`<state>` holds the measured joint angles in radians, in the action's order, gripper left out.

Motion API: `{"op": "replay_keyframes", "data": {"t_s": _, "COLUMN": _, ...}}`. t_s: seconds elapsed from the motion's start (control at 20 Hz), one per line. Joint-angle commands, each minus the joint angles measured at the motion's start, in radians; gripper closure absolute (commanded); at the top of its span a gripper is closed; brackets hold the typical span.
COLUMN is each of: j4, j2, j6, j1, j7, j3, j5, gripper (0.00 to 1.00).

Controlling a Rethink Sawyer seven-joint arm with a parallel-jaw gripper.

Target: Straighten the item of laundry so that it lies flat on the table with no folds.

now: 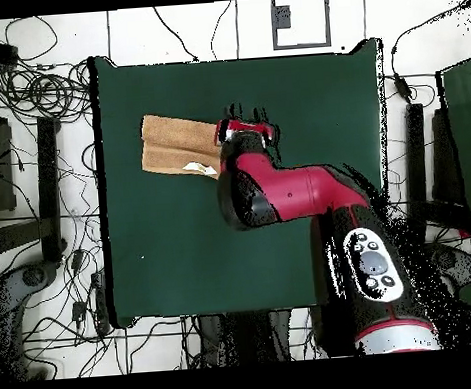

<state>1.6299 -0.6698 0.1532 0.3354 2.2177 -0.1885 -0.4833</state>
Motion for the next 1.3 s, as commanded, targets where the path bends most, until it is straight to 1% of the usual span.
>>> {"op": "replay_keyframes", "data": {"t_s": 0.05, "j4": -0.090, "j2": 0.130, "j6": 0.038, "j1": -0.004, "j7": -0.003, "j3": -0.169, "j5": -0.122, "gripper": 0.00}}
{"op": "replay_keyframes", "data": {"t_s": 0.1, "j4": -0.095, "j2": 0.129, "j6": 0.035, "j1": -0.002, "j7": -0.001, "j3": -0.177, "j5": -0.133, "gripper": 0.00}}
{"op": "replay_keyframes", "data": {"t_s": 0.2, "j4": -0.092, "j2": 0.130, "j6": 0.006, "j1": 0.043, "j7": -0.007, "j3": -0.255, "j5": -0.188, "gripper": 0.00}}
{"op": "replay_keyframes", "data": {"t_s": 0.25, "j4": -0.081, "j2": 0.142, "j6": -0.048, "j1": 0.097, "j7": -0.021, "j3": -0.342, "j5": -0.208, "gripper": 0.00}}
{"op": "replay_keyframes", "data": {"t_s": 0.3, "j4": -0.069, "j2": 0.144, "j6": -0.079, "j1": 0.124, "j7": -0.025, "j3": -0.386, "j5": -0.216, "gripper": 0.00}}
{"op": "replay_keyframes", "data": {"t_s": 0.35, "j4": -0.062, "j2": 0.160, "j6": -0.123, "j1": 0.171, "j7": -0.051, "j3": -0.461, "j5": -0.232, "gripper": 0.00}}
{"op": "replay_keyframes", "data": {"t_s": 0.45, "j4": -0.049, "j2": 0.182, "j6": -0.182, "j1": 0.217, "j7": -0.079, "j3": -0.537, "j5": -0.230, "gripper": 0.00}}
{"op": "replay_keyframes", "data": {"t_s": 0.55, "j4": -0.043, "j2": 0.197, "j6": -0.227, "j1": 0.246, "j7": -0.105, "j3": -0.585, "j5": -0.225, "gripper": 0.00}}
{"op": "replay_keyframes", "data": {"t_s": 0.7, "j4": -0.035, "j2": 0.226, "j6": -0.276, "j1": 0.277, "j7": -0.142, "j3": -0.636, "j5": -0.224, "gripper": 0.00}}
{"op": "replay_keyframes", "data": {"t_s": 0.75, "j4": -0.035, "j2": 0.246, "j6": -0.312, "j1": 0.298, "j7": -0.171, "j3": -0.670, "j5": -0.217, "gripper": 0.00}}
{"op": "replay_keyframes", "data": {"t_s": 0.95, "j4": -0.040, "j2": 0.279, "j6": -0.383, "j1": 0.327, "j7": -0.230, "j3": -0.723, "j5": -0.213, "gripper": 0.00}}
{"op": "replay_keyframes", "data": {"t_s": 1.05, "j4": -0.044, "j2": 0.292, "j6": -0.401, "j1": 0.335, "j7": -0.246, "j3": -0.740, "j5": -0.218, "gripper": 0.00}}
{"op": "replay_keyframes", "data": {"t_s": 1.2, "j4": -0.045, "j2": 0.276, "j6": -0.411, "j1": 0.323, "j7": -0.220, "j3": -0.724, "j5": -0.222, "gripper": 0.00}}
{"op": "replay_keyframes", "data": {"t_s": 1.3, "j4": -0.046, "j2": 0.283, "j6": -0.452, "j1": 0.329, "j7": -0.229, "j3": -0.735, "j5": -0.210, "gripper": 0.00}}
